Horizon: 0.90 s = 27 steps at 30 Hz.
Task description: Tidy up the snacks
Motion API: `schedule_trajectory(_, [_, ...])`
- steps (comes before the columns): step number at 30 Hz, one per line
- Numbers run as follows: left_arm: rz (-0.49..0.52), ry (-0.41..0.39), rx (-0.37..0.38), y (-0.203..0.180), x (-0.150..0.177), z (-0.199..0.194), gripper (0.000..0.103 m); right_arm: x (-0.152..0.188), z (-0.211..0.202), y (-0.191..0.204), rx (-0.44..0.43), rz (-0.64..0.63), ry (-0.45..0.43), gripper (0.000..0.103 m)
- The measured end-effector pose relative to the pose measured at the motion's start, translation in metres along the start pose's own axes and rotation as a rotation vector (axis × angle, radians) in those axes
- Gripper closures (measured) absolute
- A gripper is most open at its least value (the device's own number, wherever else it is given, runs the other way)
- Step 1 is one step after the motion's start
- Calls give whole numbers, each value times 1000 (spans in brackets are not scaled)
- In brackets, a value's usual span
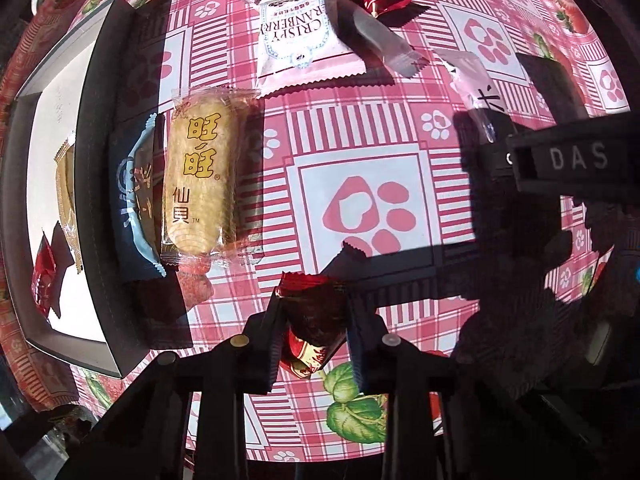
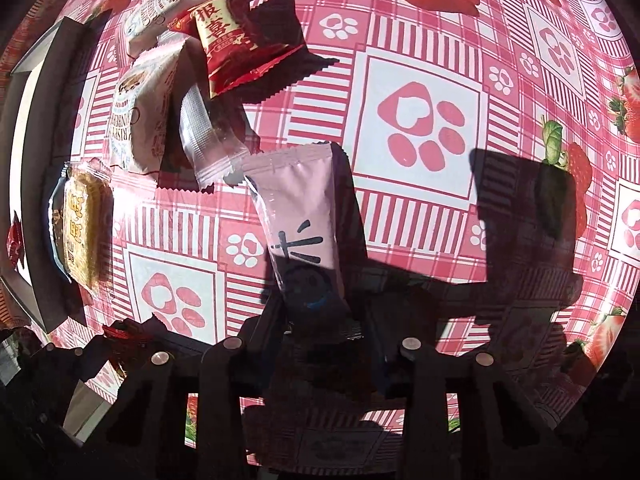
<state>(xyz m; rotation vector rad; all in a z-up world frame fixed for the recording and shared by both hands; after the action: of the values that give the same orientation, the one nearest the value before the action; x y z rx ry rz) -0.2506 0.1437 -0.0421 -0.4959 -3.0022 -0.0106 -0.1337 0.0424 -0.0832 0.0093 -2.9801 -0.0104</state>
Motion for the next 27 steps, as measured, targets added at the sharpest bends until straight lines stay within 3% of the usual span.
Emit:
schedule_trajectory(9, [-49, -31, 109, 30, 13, -17, 74, 13, -8, -42, -131, 52, 6, 75])
schedule_trajectory(16, [-92, -39, 154, 50, 14, -22, 74, 28, 4, -84, -90, 130, 34, 75])
schedule_trajectory(19, [-88, -15, 152, 59, 8, -12, 74, 30, 3, -92, -96, 158, 34, 75])
schedule_trajectory(21, [-80, 8, 146, 45, 4, 0, 74, 35, 4, -98, -95, 171, 39, 75])
schedule_trajectory(24, [-39, 10, 94, 33, -10, 5, 72, 40, 4, -103, -95, 173, 41, 75])
schedule_trajectory(25, [-21, 8, 70, 30, -14, 4, 68, 36, 11, -88, -95, 168, 40, 75])
schedule_trajectory(26, [-7, 9, 50, 28, -16, 5, 66, 44, 18, -86, -90, 159, 41, 73])
schedule_trajectory(27, [8, 13, 34, 25, -17, 5, 59, 45, 19, -85, -84, 153, 40, 63])
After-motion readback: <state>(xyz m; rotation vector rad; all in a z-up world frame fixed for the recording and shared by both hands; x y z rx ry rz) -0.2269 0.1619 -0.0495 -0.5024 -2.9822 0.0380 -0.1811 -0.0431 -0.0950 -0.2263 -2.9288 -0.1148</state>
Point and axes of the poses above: each gripper's, at about its wrist camera, not at the fingertips, and z roughly the way its jaws point, y to its left, x to its underside, the point moved 6 cm from there along z, roughly the way its jaws point, and after that the axes turned 9 degrees about z, right-handed, at the moved point
